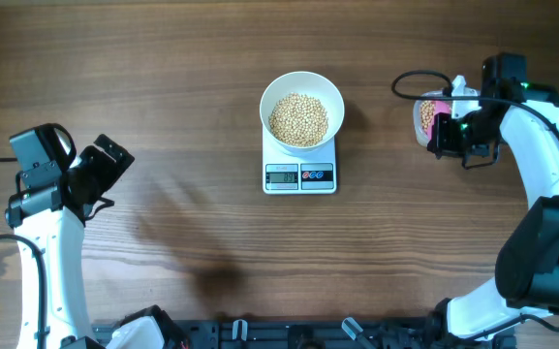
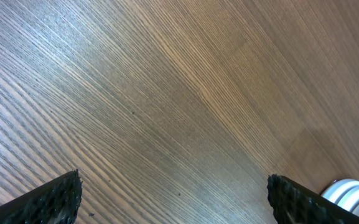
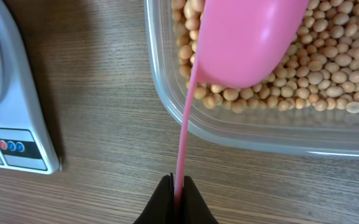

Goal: Scoop item into bowl and weigh 150g on scale
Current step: 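Lower the pink scoop into the soybeans with the right gripper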

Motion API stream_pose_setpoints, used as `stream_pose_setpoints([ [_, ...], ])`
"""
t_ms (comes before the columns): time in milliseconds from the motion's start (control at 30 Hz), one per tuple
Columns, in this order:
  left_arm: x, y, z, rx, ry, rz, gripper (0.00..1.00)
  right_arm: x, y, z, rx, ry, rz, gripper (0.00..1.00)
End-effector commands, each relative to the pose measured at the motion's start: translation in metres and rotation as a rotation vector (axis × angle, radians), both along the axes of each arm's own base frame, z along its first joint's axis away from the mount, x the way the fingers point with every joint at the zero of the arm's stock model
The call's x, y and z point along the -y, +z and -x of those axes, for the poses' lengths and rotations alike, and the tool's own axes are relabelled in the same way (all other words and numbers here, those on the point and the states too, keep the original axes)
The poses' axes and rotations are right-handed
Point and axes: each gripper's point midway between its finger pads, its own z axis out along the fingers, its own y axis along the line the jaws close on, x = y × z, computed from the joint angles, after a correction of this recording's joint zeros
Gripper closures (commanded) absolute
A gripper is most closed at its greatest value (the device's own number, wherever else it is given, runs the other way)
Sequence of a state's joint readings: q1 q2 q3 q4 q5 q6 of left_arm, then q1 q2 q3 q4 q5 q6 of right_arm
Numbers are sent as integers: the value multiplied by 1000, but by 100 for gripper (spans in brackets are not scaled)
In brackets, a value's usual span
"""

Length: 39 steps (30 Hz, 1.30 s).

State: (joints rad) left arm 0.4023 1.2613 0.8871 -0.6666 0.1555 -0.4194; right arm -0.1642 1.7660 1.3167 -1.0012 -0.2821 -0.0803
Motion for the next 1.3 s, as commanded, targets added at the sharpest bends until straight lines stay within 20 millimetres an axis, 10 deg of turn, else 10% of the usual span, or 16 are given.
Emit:
stream_pose_setpoints([
  [0,0,0,0,4,-17,-2,0,-16,-3,2,-12,6,-89,96],
  [1267,0,0,0,4,-17,-2,0,-7,8,12,40,-180,-526,96],
])
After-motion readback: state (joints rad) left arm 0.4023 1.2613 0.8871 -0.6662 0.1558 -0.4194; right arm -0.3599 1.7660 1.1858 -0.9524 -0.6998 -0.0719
